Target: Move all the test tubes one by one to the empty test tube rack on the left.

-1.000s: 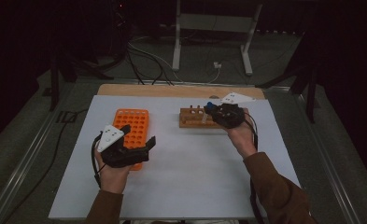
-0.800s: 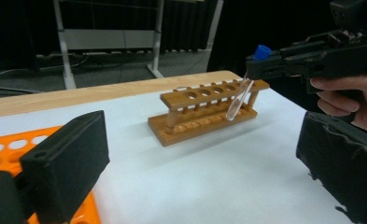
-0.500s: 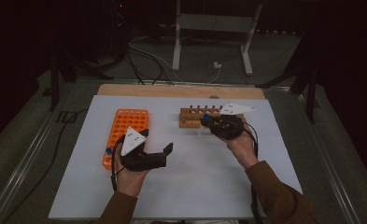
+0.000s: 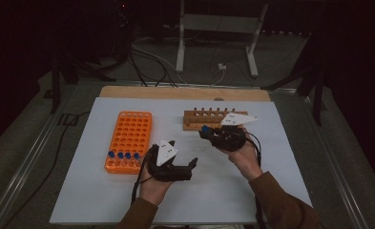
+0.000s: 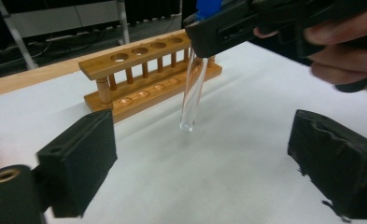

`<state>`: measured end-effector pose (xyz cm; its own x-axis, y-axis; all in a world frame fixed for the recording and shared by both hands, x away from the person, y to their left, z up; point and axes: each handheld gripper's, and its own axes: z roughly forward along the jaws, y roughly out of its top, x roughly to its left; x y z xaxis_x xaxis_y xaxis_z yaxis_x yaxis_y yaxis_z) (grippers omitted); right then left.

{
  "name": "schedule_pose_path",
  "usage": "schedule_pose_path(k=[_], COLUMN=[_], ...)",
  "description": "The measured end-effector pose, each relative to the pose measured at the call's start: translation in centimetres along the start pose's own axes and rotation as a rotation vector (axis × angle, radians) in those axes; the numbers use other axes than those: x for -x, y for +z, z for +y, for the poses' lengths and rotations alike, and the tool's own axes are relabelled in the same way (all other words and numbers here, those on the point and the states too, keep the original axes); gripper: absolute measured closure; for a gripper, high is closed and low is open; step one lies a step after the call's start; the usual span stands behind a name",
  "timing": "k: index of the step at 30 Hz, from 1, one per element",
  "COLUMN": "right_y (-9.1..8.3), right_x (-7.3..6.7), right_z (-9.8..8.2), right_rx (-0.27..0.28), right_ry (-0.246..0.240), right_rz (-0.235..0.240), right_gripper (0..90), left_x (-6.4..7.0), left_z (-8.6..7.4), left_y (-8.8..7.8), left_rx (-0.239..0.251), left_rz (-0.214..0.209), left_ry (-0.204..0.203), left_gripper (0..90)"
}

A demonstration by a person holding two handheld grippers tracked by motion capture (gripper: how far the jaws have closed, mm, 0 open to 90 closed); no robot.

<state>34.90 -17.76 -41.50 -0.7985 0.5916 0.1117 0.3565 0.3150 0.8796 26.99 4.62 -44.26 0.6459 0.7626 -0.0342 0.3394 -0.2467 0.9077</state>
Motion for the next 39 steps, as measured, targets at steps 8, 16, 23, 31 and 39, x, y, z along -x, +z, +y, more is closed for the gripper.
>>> schedule_pose_path(k=[8, 16, 23, 31, 39], right_y=[0.6, 1.3, 1.7, 1.5, 0.3], right_x=[-1.4, -2.7, -3.2, -2.9, -1.7], right_z=[0.2, 0.4, 0.4, 0.4, 0.3], right_rx=[-0.017, -0.021, -0.028, -0.009, 0.038], right_ry=[-0.006, -0.013, -0.017, 0.009, 0.045], right_rz=[0.05, 0.088, 0.103, 0.121, 0.09], right_gripper=[76.4, 76.4, 76.5, 62.3, 29.5], left_x=[0.3, -0.1, -0.2, -0.4, -1.4], left_z=[0.1, 0.1, 0.0, -0.2, -0.4], left_y=[1.6, 2.1, 2.1, 2.1, 1.7], left_rx=[-0.012, -0.014, -0.01, -0.017, -0.017], left_rz=[0.081, 0.058, 0.037, 0.032, 0.046], left_ry=[0.016, -0.015, -0.019, -0.026, -0.061], left_gripper=[37.5, 62.2, 77.3, 78.2, 78.2])
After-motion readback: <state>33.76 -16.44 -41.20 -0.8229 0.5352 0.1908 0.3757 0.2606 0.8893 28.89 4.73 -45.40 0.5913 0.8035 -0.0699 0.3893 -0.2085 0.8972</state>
